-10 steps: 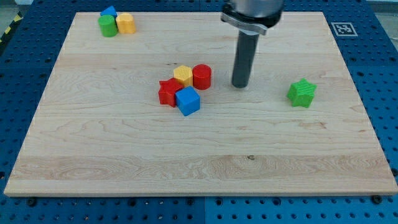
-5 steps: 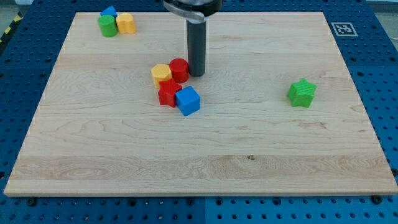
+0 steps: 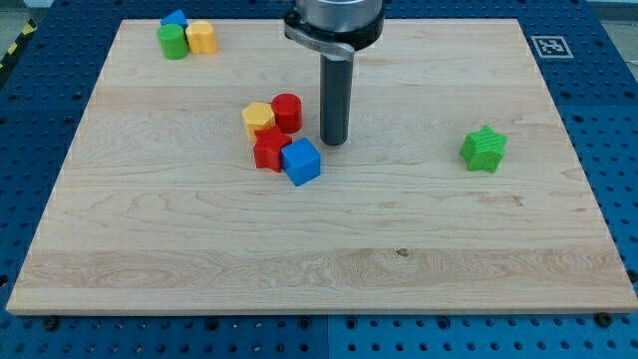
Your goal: Slide the red circle a bit left and up
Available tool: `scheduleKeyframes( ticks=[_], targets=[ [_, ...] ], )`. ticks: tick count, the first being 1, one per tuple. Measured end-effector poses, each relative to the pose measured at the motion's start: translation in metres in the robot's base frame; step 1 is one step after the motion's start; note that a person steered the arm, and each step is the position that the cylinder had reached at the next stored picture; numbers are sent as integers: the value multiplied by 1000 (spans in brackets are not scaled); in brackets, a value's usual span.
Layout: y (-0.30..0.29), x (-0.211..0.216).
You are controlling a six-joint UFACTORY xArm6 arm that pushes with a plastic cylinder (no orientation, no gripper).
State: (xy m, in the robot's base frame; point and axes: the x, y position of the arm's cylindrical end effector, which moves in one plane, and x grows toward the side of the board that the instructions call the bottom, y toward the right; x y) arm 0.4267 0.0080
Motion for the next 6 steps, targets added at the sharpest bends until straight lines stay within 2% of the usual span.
scheduleKeyframes(
  ticks=[2, 3, 6],
  targets=[
    [-49, -17],
    [-53, -30],
    [-36, -17]
  ],
)
